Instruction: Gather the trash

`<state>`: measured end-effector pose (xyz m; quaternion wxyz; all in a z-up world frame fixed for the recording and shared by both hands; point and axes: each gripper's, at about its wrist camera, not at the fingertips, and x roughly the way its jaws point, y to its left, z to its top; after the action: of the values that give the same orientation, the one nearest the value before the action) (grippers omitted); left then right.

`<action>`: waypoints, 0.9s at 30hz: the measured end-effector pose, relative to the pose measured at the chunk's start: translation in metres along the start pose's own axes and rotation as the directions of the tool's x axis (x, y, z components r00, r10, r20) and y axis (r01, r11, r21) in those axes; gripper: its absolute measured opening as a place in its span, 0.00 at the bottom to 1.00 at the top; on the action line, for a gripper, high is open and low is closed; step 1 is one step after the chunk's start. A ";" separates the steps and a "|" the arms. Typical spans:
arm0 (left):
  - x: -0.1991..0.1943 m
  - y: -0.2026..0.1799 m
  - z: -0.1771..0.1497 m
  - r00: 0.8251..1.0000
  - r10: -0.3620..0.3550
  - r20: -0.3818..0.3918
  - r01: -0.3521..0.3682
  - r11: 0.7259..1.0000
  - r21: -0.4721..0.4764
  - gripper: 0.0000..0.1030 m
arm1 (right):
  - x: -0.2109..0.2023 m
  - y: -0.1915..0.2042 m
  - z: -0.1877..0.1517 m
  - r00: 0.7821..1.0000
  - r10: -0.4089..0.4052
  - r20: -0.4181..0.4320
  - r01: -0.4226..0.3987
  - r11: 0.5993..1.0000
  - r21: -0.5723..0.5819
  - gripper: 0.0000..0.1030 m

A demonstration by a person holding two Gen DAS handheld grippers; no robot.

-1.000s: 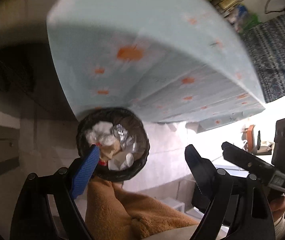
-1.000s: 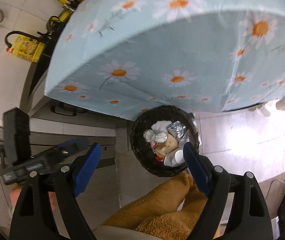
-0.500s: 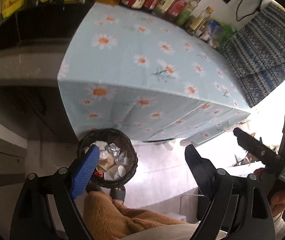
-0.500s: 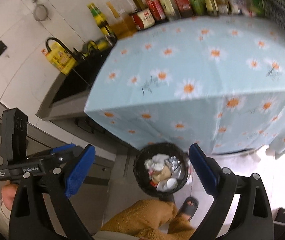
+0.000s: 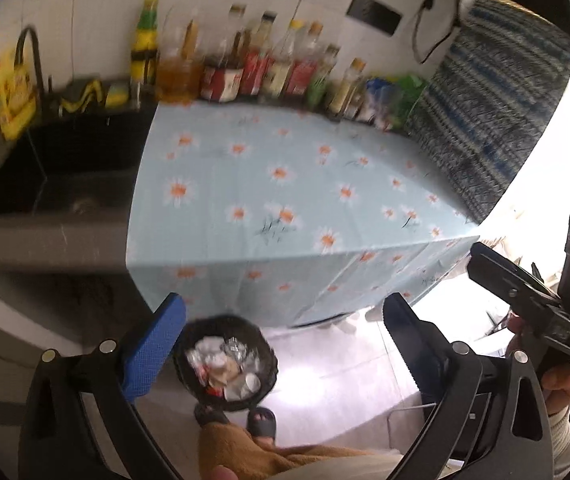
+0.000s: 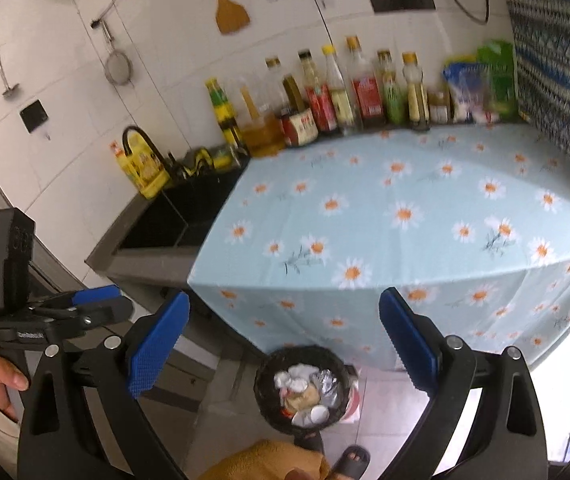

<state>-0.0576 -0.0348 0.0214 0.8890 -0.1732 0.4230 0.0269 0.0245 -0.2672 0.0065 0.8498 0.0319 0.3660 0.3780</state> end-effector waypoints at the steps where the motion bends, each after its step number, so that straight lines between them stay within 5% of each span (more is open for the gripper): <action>1: -0.004 -0.002 0.002 1.000 0.003 0.008 -0.003 1.000 0.004 0.93 | -0.003 0.001 0.002 1.000 0.002 0.006 -0.002 1.000 -0.007 0.92; 9: -0.028 -0.016 0.016 0.997 -0.024 0.070 0.022 0.999 0.024 0.93 | -0.021 0.006 0.022 0.999 0.010 0.038 -0.007 0.998 -0.070 0.92; 27: -0.025 -0.014 0.022 0.997 -0.001 0.080 -0.001 1.000 0.021 0.93 | -0.028 0.000 0.035 0.999 -0.016 0.042 0.018 0.998 -0.060 0.92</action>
<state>-0.0545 -0.0381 0.0568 0.9070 -0.1627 0.3873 0.0295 0.0348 -0.2784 0.0494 0.8609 0.0108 0.3370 0.3810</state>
